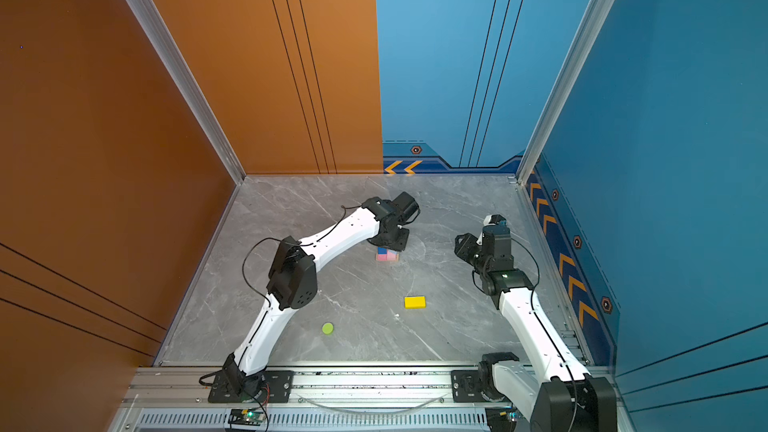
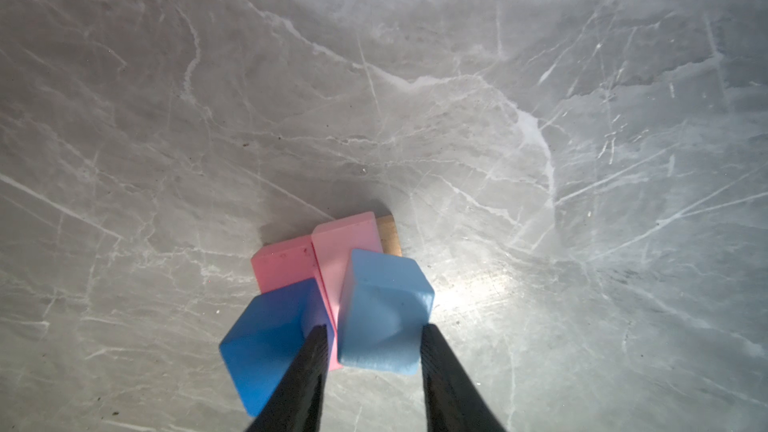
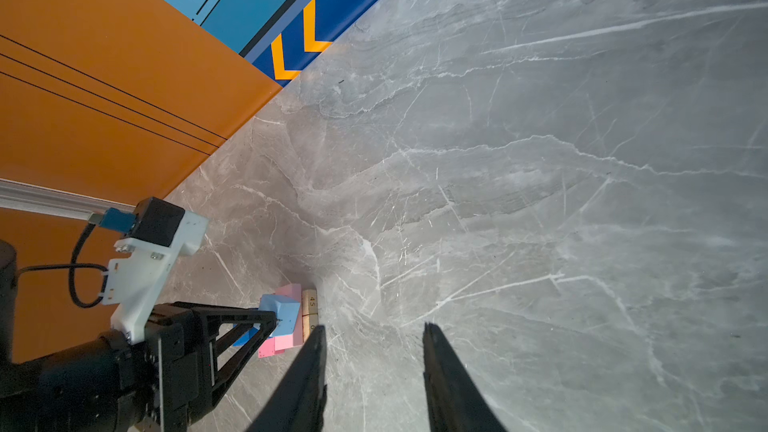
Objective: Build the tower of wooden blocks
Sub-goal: 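Lower the light blue cube beside the dark blue cube on the pink blocks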
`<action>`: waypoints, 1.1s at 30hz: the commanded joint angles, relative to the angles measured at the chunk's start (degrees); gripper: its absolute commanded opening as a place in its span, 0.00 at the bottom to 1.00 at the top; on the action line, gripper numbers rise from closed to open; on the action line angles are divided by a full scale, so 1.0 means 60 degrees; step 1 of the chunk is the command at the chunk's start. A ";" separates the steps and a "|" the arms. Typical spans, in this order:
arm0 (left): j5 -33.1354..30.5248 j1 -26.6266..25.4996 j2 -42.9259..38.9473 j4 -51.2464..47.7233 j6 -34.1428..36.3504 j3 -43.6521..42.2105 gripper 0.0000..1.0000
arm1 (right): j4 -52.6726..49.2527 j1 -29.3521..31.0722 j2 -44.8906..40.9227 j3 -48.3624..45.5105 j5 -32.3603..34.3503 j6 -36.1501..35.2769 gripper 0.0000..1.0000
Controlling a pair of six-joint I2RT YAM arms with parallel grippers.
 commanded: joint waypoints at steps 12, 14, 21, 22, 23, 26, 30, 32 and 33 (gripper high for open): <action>-0.0082 0.0047 0.0045 -0.0222 -0.0032 -0.0079 0.39 | 0.0244 -0.0035 0.0120 -0.0071 -0.0185 0.0008 0.40; -0.0100 0.0046 0.0035 -0.0218 -0.0030 -0.0068 0.39 | 0.0258 -0.0035 0.0129 -0.0073 -0.0191 0.0013 0.40; -0.0136 0.0033 -0.0066 -0.0218 -0.0023 -0.0092 0.38 | 0.0292 -0.0020 0.0160 -0.0071 -0.0205 0.0017 0.40; -0.0148 0.0022 -0.0103 -0.0213 -0.0010 -0.0092 0.38 | 0.0292 -0.0025 0.0160 -0.0071 -0.0216 0.0017 0.40; -0.0157 0.0024 -0.0114 -0.0221 -0.0007 -0.0096 0.38 | 0.0292 -0.0020 0.0168 -0.0071 -0.0205 0.0006 0.40; -0.0165 0.0017 -0.0176 -0.0210 -0.0014 -0.0096 0.38 | 0.0308 -0.0013 0.0168 -0.0064 -0.0216 0.0022 0.40; -0.0186 -0.0035 -0.0320 -0.0220 0.0005 -0.0036 0.38 | 0.0328 0.0024 0.0160 -0.0046 -0.0225 0.0046 0.40; -0.0159 -0.0056 -0.0414 -0.0215 0.0020 0.0033 0.38 | 0.0348 0.0046 0.0188 -0.0028 -0.0236 0.0046 0.40; -0.0179 -0.0075 -0.0473 -0.0222 0.0033 0.0054 0.38 | 0.0337 0.0081 0.0203 -0.0015 -0.0235 0.0045 0.40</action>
